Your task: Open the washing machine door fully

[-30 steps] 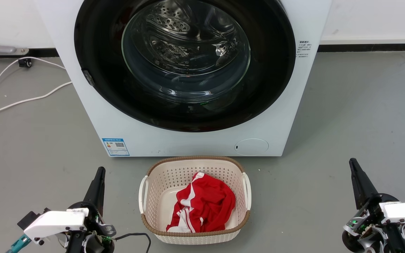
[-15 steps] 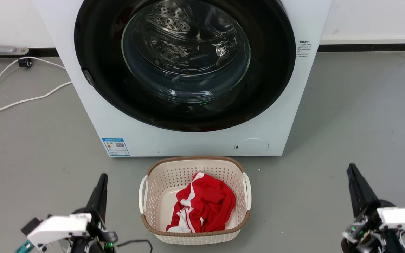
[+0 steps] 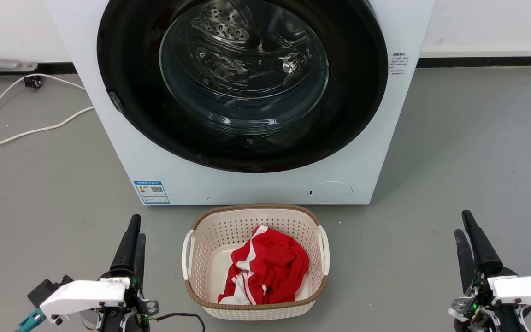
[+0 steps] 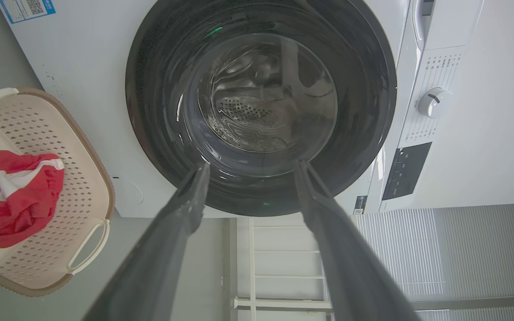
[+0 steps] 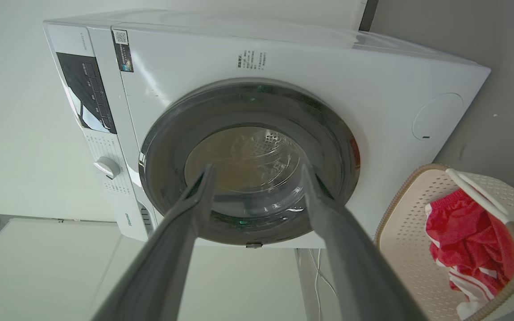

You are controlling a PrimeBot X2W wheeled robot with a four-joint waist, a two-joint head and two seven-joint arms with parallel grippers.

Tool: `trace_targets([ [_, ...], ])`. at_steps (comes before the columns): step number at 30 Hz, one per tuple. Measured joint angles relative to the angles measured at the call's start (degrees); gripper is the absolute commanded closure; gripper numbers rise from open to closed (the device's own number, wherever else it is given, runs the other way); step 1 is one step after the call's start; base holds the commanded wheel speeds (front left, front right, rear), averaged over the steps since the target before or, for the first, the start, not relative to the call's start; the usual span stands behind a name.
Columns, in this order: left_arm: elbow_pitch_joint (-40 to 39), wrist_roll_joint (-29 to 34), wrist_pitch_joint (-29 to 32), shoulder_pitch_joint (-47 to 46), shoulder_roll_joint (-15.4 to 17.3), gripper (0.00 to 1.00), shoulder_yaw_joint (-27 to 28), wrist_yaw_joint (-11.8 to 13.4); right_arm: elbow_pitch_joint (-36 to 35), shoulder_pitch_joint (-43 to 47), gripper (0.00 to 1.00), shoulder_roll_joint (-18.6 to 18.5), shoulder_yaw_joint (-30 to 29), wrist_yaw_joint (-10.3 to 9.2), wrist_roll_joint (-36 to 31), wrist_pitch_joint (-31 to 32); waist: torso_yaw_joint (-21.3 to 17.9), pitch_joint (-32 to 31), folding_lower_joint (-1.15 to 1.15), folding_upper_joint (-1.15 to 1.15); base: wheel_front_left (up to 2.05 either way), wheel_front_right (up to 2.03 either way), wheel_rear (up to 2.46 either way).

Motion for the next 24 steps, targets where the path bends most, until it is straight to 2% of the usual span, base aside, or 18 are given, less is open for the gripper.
trace_targets([
  [11, -4.09, 14.04, -2.75, -0.43, 0.02, 0.0, -1.53, 0.05, -4.5, 0.49, 0.0, 0.01, 0.32, 0.0, -16.02, -2.52, -0.05, 0.17, 0.0, 0.0, 0.0, 0.0, 0.0],
  [24, -6.99, 32.17, -5.5, -1.52, 0.02, 0.0, -5.82, 2.43, -8.22, 1.38, 0.0, 0.04, 1.49, 0.01, -33.61, -5.45, -0.19, 0.34, 0.0, 0.0, 0.0, 0.0, 0.0],
])
